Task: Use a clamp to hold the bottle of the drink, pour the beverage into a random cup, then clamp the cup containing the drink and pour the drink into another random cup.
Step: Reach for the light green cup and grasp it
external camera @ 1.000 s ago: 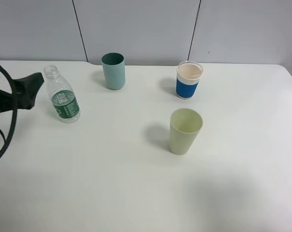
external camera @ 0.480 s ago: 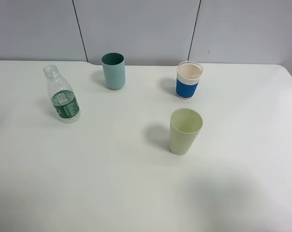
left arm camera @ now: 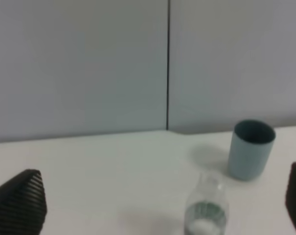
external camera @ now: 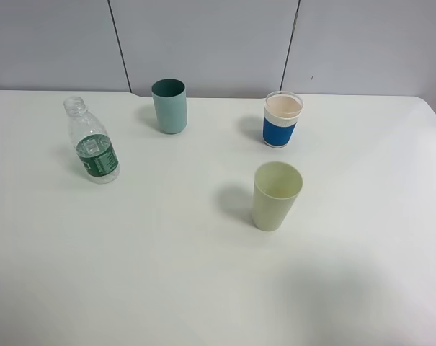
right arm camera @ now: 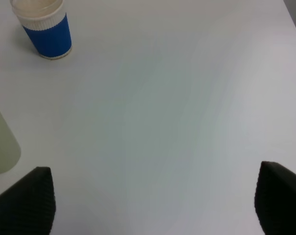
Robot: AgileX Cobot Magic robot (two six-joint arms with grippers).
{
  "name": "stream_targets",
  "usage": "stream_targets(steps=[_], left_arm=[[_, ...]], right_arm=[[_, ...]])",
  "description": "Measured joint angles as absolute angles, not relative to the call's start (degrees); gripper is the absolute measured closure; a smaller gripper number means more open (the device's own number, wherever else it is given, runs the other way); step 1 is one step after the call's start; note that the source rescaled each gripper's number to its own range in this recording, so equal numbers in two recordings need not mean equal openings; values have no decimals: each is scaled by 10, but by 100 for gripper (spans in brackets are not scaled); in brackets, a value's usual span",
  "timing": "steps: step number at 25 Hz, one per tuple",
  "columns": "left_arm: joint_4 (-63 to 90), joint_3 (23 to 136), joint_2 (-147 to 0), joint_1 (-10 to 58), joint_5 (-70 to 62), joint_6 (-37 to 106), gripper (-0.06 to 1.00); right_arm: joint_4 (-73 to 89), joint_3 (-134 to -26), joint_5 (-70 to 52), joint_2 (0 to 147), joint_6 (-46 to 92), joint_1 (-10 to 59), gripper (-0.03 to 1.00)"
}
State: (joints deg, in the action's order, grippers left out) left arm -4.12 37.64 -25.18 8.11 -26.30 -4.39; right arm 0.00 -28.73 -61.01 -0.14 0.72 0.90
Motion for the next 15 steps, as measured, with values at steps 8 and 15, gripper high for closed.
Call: stream_targets(steps=[8,15], left_arm=[[-52,388,-153,33,-417,-44,-5],[-53,389,-73,-25,-557,-44,-5]], right_arm=[[0,-287,-610,-1,7,9,46],[0,-287,-610,-1,7,9,46]])
